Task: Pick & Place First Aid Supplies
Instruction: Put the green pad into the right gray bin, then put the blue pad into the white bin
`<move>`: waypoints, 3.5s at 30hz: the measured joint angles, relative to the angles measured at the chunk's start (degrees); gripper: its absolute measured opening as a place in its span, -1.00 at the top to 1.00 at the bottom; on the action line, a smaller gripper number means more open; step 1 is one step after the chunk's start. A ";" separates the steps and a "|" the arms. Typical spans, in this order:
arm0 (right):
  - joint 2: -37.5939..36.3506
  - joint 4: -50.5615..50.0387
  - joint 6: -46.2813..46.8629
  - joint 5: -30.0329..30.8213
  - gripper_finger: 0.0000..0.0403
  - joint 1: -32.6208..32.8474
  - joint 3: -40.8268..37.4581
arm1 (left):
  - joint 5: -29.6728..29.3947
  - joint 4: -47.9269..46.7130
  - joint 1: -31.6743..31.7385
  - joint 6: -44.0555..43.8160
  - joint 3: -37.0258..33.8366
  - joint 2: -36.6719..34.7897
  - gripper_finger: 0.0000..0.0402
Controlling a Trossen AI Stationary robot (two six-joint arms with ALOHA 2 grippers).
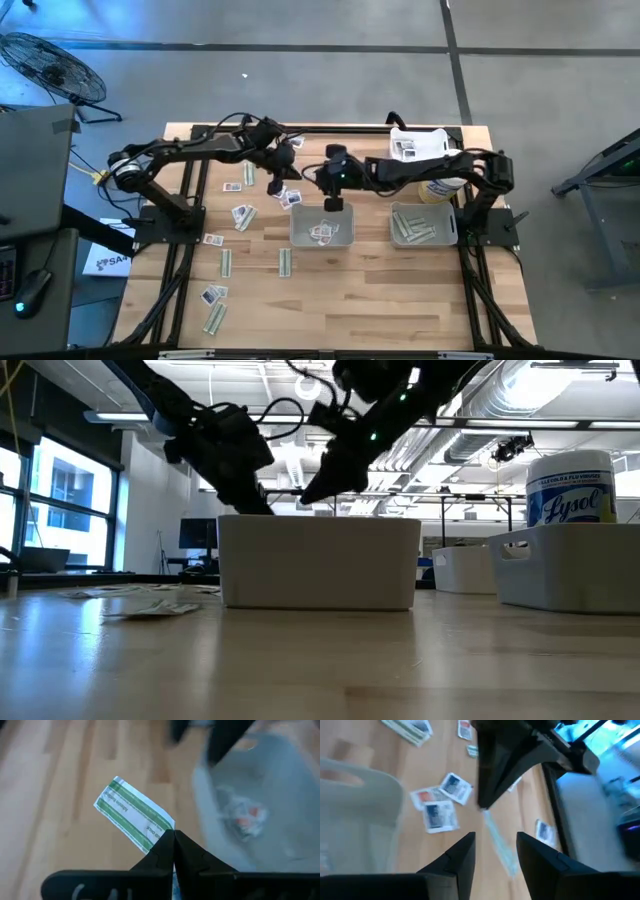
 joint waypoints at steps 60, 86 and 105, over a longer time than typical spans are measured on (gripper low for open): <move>-25.63 -72.10 49.83 -0.89 0.99 11.26 -0.03 | -18.36 -3.07 -5.12 -3.44 5.09 -0.13 0.06; -29.51 -62.73 63.96 -3.59 0.48 14.56 -18.49 | -27.59 -7.51 -2.22 -7.76 5.05 -0.11 0.06; -29.51 -37.67 44.62 4.80 0.41 14.93 -12.94 | -28.28 -12.22 10.74 -20.88 24.61 24.25 0.06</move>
